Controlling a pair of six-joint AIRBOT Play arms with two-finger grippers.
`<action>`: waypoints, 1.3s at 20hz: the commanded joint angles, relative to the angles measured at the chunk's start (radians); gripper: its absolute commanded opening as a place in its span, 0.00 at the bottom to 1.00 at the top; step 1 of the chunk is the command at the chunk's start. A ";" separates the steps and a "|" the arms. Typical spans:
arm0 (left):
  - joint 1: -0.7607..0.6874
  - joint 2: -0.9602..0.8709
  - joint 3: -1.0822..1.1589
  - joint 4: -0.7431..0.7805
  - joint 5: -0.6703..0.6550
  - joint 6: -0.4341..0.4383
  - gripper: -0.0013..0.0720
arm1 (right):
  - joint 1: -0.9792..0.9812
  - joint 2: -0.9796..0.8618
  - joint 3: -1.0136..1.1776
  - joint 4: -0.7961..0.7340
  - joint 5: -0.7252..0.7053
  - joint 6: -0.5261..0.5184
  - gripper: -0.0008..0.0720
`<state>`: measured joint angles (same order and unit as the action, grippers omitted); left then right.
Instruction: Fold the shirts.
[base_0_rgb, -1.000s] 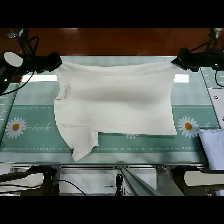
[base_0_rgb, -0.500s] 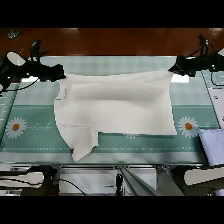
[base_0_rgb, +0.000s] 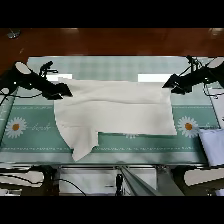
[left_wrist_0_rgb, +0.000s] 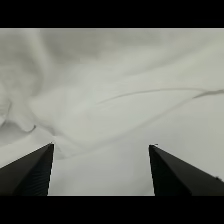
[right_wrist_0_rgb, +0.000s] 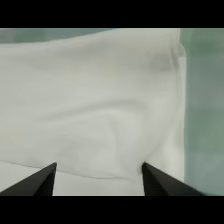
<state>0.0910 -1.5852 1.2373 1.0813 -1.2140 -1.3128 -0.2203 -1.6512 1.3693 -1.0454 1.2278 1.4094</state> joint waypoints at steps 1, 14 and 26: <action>0.018 0.007 0.014 0.043 -0.166 -0.008 0.99 | -0.019 0.029 -0.022 -0.030 0.078 0.030 0.86; 0.328 0.444 -0.664 -0.084 -0.112 0.019 0.98 | -0.238 0.825 -0.795 0.253 -0.064 -0.171 0.86; 0.101 0.457 -0.873 -0.357 0.135 0.116 0.48 | -0.345 0.861 -0.790 0.170 -0.056 -0.130 0.86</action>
<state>0.2668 -1.1297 0.3847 0.7597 -1.1496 -1.2083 -0.4992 -0.7937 0.5587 -0.7872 1.1629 1.2549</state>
